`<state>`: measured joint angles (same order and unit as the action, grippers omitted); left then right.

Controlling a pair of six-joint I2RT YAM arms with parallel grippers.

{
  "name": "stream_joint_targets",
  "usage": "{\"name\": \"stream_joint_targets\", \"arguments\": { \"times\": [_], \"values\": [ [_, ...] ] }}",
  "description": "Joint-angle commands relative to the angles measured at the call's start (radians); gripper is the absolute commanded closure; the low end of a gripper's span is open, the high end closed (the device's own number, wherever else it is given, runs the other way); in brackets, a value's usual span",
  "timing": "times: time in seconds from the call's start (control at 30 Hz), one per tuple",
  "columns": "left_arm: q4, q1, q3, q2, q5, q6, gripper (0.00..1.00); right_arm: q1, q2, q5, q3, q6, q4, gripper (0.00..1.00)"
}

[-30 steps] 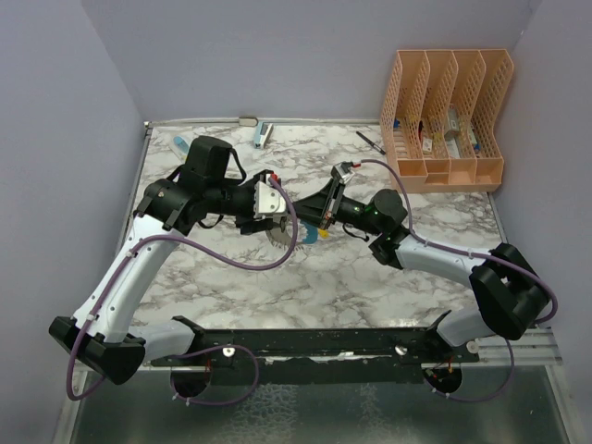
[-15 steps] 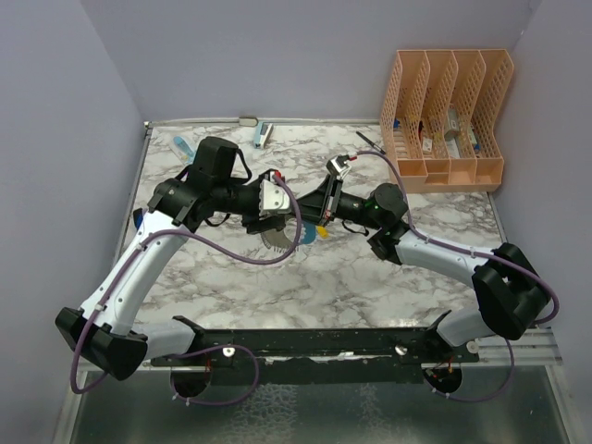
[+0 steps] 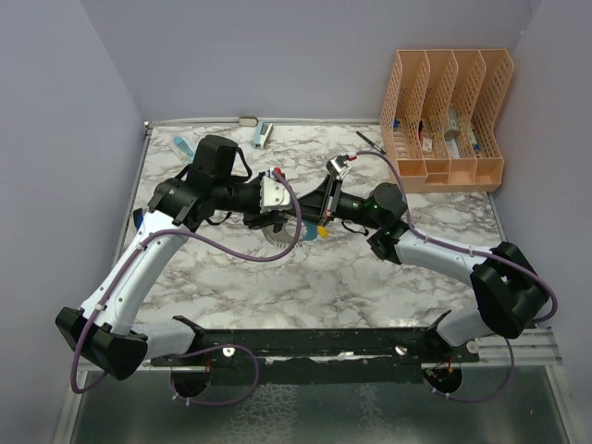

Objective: Put the keys on the keyring

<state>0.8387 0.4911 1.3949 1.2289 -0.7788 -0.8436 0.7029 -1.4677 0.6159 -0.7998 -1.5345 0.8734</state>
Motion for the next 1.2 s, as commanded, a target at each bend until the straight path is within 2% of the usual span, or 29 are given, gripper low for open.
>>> {"name": "stream_joint_targets", "arguments": {
  "times": [0.0,0.17,0.3,0.93,1.17],
  "values": [
    [-0.013,0.0,0.006,-0.014,-0.028,0.014,0.5,-0.005,-0.006,0.017,-0.041,0.011,0.017,0.99],
    [-0.011,0.0,0.006,-0.016,-0.03,0.018,0.53,-0.005,0.0,0.015,-0.041,0.018,0.009,0.99],
    [-0.01,0.0,0.001,-0.017,-0.039,0.018,0.69,-0.005,0.007,0.015,-0.041,0.027,-0.003,0.99],
    [-0.013,0.0,-0.003,-0.011,-0.15,0.095,0.79,-0.006,-0.017,0.064,-0.05,0.051,0.025,0.99],
    [-0.034,0.0,-0.023,-0.011,-0.179,0.17,0.84,-0.005,-0.018,0.093,-0.05,0.065,0.049,0.92]
  ]
}}
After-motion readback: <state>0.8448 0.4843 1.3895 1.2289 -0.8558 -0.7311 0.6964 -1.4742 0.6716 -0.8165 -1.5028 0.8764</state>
